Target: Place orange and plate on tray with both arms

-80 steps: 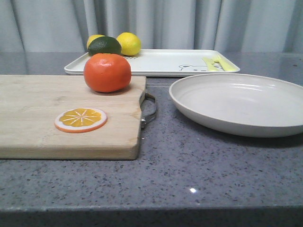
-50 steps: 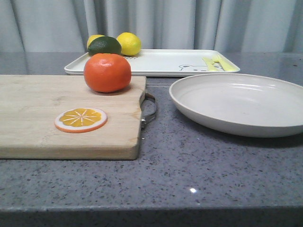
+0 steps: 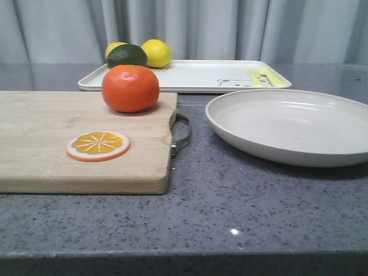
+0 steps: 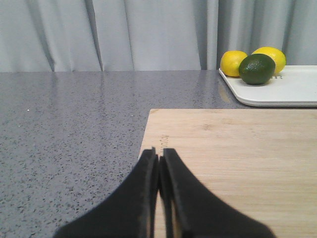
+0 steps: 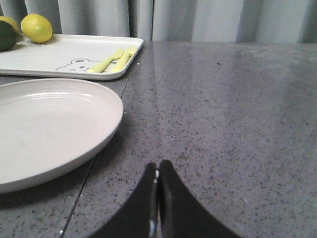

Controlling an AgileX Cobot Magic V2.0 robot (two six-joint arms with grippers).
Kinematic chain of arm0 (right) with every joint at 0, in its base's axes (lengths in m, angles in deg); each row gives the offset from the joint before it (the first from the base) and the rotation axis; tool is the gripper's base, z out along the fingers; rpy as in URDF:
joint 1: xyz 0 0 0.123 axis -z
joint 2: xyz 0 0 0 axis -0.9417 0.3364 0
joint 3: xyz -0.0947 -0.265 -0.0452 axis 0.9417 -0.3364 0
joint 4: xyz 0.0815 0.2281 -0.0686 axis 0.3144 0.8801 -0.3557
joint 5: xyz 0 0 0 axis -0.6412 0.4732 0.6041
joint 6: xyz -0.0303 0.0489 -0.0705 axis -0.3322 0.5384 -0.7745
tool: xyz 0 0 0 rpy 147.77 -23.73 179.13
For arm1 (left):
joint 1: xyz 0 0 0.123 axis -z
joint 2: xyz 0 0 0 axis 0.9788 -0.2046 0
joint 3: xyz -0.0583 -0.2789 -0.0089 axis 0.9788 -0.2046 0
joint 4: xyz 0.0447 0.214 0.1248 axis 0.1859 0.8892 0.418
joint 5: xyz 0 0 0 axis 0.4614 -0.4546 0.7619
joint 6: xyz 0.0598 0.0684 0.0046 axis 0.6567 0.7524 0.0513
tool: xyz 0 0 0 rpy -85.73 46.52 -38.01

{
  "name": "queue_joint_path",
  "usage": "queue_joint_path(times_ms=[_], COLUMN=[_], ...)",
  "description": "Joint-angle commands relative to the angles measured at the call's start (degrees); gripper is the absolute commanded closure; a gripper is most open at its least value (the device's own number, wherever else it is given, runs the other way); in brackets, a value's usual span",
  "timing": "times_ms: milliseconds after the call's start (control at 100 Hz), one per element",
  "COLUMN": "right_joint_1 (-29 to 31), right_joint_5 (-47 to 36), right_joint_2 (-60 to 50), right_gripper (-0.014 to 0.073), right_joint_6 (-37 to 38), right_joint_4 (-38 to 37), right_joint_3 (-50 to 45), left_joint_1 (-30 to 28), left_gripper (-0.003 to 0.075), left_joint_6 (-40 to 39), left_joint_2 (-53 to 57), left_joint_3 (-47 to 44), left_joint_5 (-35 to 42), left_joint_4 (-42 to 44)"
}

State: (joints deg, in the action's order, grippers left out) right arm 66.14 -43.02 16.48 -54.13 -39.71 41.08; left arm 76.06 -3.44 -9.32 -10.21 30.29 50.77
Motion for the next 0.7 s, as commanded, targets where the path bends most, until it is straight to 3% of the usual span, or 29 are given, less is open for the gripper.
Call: queue_joint_path(times_ms=[0,140,390,530,690], right_joint_1=[0.3,0.3,0.3,0.3,0.3], right_joint_5=[-7.9,-14.5,-16.6,-14.9,-6.4], right_joint_2=[-0.9,-0.9,-0.9,-0.9,1.1], right_gripper=[0.0669,0.0669,0.0669,0.0669,0.0665], right_joint_6=[-0.7,-0.7,-0.7,-0.7,-0.7], right_joint_4=[-0.1,-0.1,-0.1,-0.1,-0.1], right_joint_3=[1.3,1.3,1.3,1.8,6.3], left_joint_1=[-0.2,-0.2,-0.2,-0.2,-0.2], left_gripper=[0.0740,0.0741,0.0741,0.0741,0.0741], left_joint_6=[0.0,0.0,0.0,0.0,0.0], left_joint_2=[1.9,1.9,1.9,1.2,-3.3], left_joint_3=[-0.4,-0.4,0.6,3.9,8.8], left_joint_5=[5.4,9.2,13.3,9.9,8.0], left_joint_4=[-0.5,-0.5,-0.5,-0.5,-0.5])
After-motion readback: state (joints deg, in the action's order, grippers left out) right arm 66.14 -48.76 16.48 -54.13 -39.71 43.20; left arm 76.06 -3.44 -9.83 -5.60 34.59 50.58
